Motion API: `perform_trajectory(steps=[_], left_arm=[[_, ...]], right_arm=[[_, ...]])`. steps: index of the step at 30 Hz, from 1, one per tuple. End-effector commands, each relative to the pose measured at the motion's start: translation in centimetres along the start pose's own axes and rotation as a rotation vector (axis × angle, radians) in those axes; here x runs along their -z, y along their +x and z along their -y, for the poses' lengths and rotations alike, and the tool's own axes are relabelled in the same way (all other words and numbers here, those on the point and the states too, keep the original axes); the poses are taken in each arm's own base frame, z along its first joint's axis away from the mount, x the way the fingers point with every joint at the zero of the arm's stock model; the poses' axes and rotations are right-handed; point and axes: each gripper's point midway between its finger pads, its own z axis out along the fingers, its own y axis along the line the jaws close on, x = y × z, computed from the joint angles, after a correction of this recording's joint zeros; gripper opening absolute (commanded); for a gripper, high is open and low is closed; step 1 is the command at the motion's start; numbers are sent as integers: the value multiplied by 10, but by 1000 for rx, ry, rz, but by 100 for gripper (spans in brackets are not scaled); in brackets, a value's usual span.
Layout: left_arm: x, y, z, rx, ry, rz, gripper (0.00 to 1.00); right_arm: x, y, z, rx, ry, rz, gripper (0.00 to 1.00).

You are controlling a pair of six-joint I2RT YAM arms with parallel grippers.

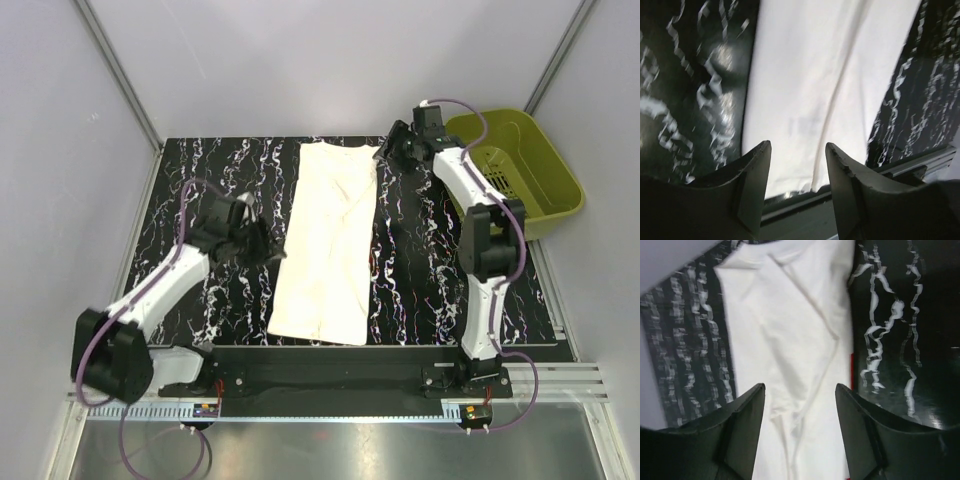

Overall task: Fold and stack the t-shirts
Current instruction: Fold the tshirt

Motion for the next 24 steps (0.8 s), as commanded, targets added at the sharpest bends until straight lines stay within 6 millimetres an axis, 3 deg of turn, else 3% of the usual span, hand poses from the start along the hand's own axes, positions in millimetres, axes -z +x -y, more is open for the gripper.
perform_trajectory(steps=[1, 3, 4, 6, 7, 10, 11, 12, 13, 14, 16, 17, 18, 24], left_arm=[[-22, -49, 52, -110, 187, 83, 52], [-30, -80, 75, -129, 251, 163, 51], [-44, -89, 79, -113, 256, 171, 51], [-53, -112, 94, -121, 309, 242, 51], [-70, -118, 93, -101, 299, 237, 52], [-87, -138, 110, -104, 346, 257, 42], [-109, -137, 102, -91, 321, 224, 38], [-117, -139, 102, -87, 320, 219, 26], [-120, -147, 109, -85, 331, 222, 22], [-137, -145, 102, -73, 312, 200, 19], [-144, -154, 108, -56, 327, 210, 11], [-148, -155, 109, -47, 329, 209, 8], [-159, -154, 104, -29, 316, 195, 7], [-182, -152, 101, -4, 301, 169, 3]], right_arm=[[24, 33, -32, -122, -192, -46, 66], [31, 36, -51, -153, -269, -22, 66], [27, 53, -53, -154, -276, -55, 67], [25, 62, -63, -170, -313, -62, 68], [20, 78, -66, -175, -324, -93, 68], [8, 96, -67, -200, -330, -128, 64], [6, 99, -70, -204, -341, -129, 61], [2, 105, -72, -227, -344, -140, 58], [-2, 114, -66, -239, -331, -157, 54], [-3, 113, -71, -237, -349, -143, 50], [-6, 118, -67, -245, -348, -145, 38], [-6, 120, -67, -247, -351, -150, 24], [-6, 121, -67, -251, -357, -150, 20], [-6, 146, -42, -260, -304, -178, 7]])
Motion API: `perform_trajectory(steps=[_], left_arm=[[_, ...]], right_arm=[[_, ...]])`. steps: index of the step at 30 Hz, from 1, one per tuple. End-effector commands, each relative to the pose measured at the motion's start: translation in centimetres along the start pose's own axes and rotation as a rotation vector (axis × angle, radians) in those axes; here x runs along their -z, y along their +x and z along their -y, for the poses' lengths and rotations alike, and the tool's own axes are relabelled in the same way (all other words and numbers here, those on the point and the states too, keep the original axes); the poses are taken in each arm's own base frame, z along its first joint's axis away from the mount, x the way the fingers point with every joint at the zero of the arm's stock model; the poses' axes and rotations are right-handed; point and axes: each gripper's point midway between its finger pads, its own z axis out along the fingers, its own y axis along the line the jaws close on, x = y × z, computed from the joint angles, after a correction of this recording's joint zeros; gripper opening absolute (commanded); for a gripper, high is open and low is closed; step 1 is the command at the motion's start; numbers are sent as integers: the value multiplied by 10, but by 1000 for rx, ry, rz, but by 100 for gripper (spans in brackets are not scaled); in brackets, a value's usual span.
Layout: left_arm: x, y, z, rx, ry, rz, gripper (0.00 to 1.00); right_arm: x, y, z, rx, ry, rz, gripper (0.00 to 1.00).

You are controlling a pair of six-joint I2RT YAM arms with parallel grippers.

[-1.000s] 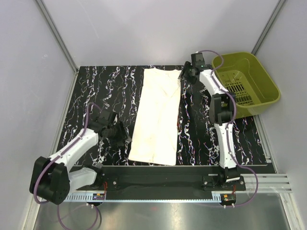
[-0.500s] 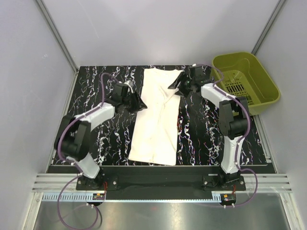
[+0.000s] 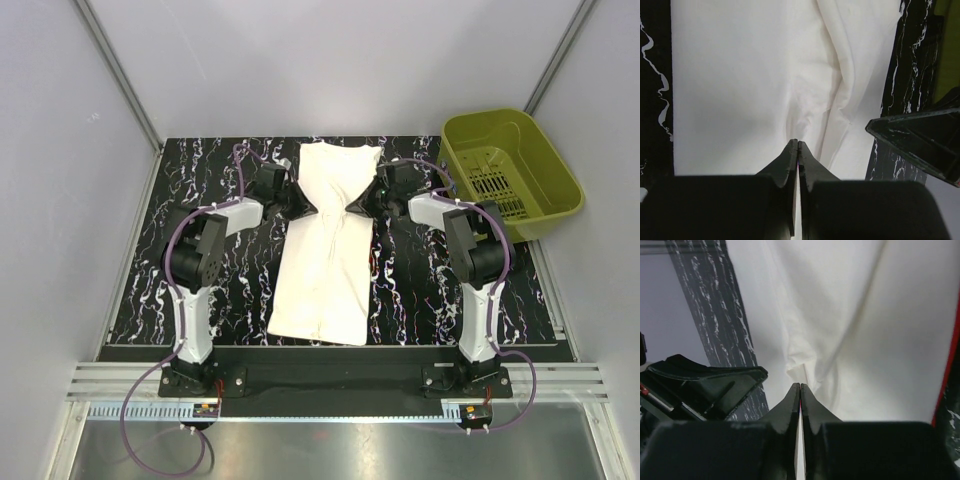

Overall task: Fold and stack the t-shirts
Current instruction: Fold the tshirt

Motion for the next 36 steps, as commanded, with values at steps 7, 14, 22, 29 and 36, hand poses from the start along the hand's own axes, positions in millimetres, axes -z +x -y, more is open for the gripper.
perform_trajectory(steps=[7, 14, 22, 29, 36], left_arm=[[-22, -5, 22, -20, 69, 15, 2], [-36, 3, 24, -17, 68, -10, 2], [-42, 9, 26, -17, 65, -31, 2], [-43, 19, 17, -8, 45, -49, 2], [-43, 22, 16, -6, 47, -60, 1]], right_arm=[[9, 11, 8, 2, -22, 2, 3], [-7, 14, 13, -11, -46, -27, 3], [-21, 17, 11, -37, -79, -57, 1], [-25, 16, -2, -30, -101, -63, 1], [-36, 22, 3, -65, -102, -83, 1]])
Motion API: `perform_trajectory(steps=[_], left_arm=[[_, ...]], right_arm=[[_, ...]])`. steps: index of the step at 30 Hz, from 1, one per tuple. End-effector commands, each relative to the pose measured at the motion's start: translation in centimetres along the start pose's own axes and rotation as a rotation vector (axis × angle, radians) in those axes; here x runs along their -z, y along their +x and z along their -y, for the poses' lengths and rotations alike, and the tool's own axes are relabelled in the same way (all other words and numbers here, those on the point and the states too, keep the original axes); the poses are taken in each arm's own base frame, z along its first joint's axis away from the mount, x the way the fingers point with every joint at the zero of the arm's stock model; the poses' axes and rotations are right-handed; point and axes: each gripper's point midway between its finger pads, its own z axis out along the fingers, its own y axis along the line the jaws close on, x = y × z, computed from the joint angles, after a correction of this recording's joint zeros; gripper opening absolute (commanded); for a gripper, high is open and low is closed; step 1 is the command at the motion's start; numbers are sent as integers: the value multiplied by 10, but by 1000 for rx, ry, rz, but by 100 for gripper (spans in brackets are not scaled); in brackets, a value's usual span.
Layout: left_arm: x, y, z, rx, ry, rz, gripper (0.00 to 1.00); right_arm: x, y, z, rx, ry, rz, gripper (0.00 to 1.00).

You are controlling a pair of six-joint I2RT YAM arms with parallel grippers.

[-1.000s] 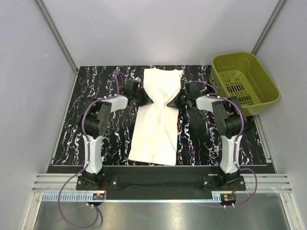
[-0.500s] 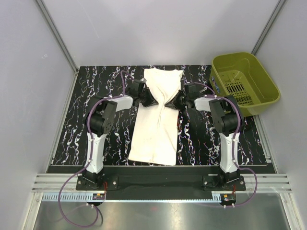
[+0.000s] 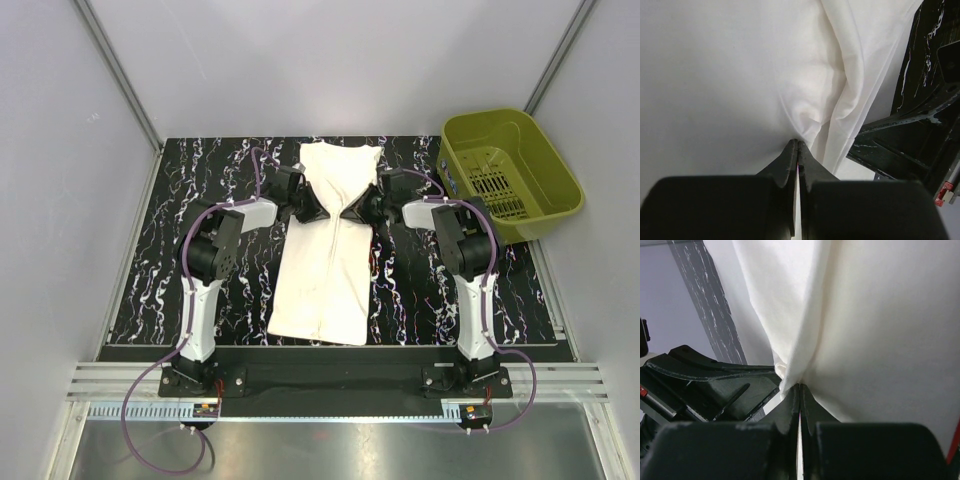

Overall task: Fold and stack the t-shirts
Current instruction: Fold the tshirt

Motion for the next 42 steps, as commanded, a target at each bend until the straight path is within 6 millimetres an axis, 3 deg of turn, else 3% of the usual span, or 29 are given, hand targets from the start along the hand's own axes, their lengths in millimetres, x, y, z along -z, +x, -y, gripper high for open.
perform_trajectory(steps=[1, 5, 9, 15, 17, 20, 22, 24, 25, 26, 27, 28, 30, 32, 33, 34, 35, 36, 37, 38, 39, 41, 42], left_arm=[[-3, -1, 11, -13, 45, 2, 1], [-4, 3, 11, -12, 43, -14, 1], [-3, 8, 9, -21, 42, -33, 1], [13, 11, 15, -94, 53, -58, 11], [20, 9, 23, -118, 71, -54, 14], [45, 12, 24, -149, 21, -82, 18], [70, 2, 37, -205, 19, -50, 25], [93, 2, 38, -216, -9, -61, 31], [114, -3, 47, -251, -9, -36, 35], [125, -2, 46, -257, -26, -37, 37], [136, 11, 33, -258, -64, -78, 38], [158, 11, 43, -279, -50, -55, 39], [177, 39, 21, -265, -104, -113, 43], [204, 55, 13, -261, -118, -119, 44], [208, 78, -9, -229, -157, -163, 45], [214, 89, -17, -212, -160, -182, 45], [228, 93, -19, -201, -146, -158, 45], [232, 116, -40, -163, -174, -200, 45], [238, 123, -45, -151, -167, -201, 45], [247, 125, -47, -142, -156, -175, 46], [249, 139, -61, -123, -168, -201, 48], [250, 150, -63, -101, -147, -219, 50], [251, 150, -56, -103, -117, -230, 51]], right_arm=[[-11, 1, -18, 6, -61, -13, 1], [-25, 10, -4, 3, -26, -41, 1], [-26, 14, 16, 14, 57, -48, 2], [-12, 17, 17, 44, 89, -54, 4], [-6, 16, 8, 85, 85, -70, 6], [11, 17, 1, 146, 108, -106, 9], [28, 8, -15, 198, 114, -89, 15], [46, 9, -11, 229, 170, -115, 30], [62, 1, -23, 250, 171, -92, 36], [74, 7, -18, 245, 213, -114, 40], [84, 7, -19, 274, 226, -114, 49], [100, 9, -26, 299, 232, -97, 52], [121, 22, -19, 303, 281, -125, 60], [146, 42, -9, 286, 320, -157, 67], [154, 50, -4, 273, 331, -170, 69], [168, 68, 6, 250, 338, -196, 71], [175, 76, 11, 236, 340, -204, 71], [182, 86, 16, 208, 338, -209, 71], [196, 105, 24, 190, 324, -225, 71], [200, 111, 24, 161, 303, -208, 70], [206, 131, 42, 120, 308, -243, 68], [216, 144, 30, 111, 217, -210, 64], [218, 166, 44, 89, 219, -255, 63]])
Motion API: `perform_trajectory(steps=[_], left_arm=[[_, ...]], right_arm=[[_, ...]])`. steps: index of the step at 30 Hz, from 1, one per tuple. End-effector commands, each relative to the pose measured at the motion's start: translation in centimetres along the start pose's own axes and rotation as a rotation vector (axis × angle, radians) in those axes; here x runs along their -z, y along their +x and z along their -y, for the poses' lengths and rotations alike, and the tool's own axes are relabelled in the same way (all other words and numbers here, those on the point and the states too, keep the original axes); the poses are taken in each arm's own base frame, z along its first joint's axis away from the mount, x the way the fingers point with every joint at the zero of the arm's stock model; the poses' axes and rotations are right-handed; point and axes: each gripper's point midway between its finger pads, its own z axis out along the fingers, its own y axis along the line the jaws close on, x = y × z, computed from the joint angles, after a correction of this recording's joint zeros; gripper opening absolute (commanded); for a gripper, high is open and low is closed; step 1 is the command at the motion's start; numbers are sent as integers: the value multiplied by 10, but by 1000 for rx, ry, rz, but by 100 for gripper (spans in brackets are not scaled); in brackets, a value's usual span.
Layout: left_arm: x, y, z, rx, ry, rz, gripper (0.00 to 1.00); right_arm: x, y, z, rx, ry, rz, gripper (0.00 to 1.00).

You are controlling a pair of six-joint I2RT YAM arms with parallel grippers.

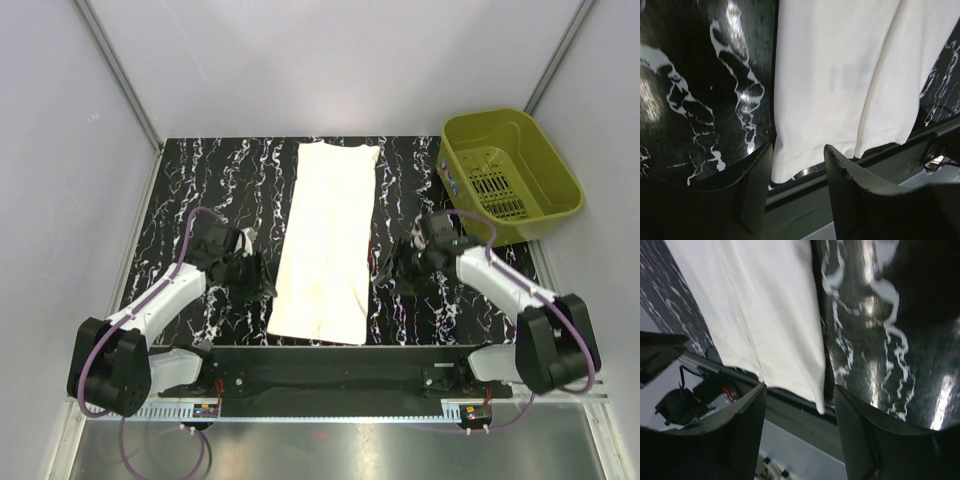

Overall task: Fold and stack the t-shirts
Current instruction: Fold the tshirt

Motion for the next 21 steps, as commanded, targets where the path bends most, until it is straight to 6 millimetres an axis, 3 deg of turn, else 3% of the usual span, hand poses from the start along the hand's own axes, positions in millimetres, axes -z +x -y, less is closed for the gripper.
perform_trajectory(steps=[1, 2, 3, 6, 8, 13, 21], left_arm=[[8, 2, 18, 0, 94, -4, 51], [8, 2, 13, 33, 67, -11, 51], [5, 3, 7, 75, 45, -21, 51], [-2, 12, -15, 181, -2, -64, 50], [-5, 19, -25, 237, -21, -90, 50], [-13, 31, -28, 318, -12, -122, 49], [-20, 41, -32, 358, -16, -145, 43]], right_arm=[[2, 44, -6, -44, -101, -57, 62], [0, 52, -9, -63, -115, -69, 61], [-7, 73, -3, -49, -96, -112, 61], [-12, 96, 5, -49, -69, -129, 62], [-13, 99, 3, -87, -97, -118, 62], [-23, 127, 10, -138, -154, -153, 61], [-38, 132, 19, -93, -117, -166, 57]])
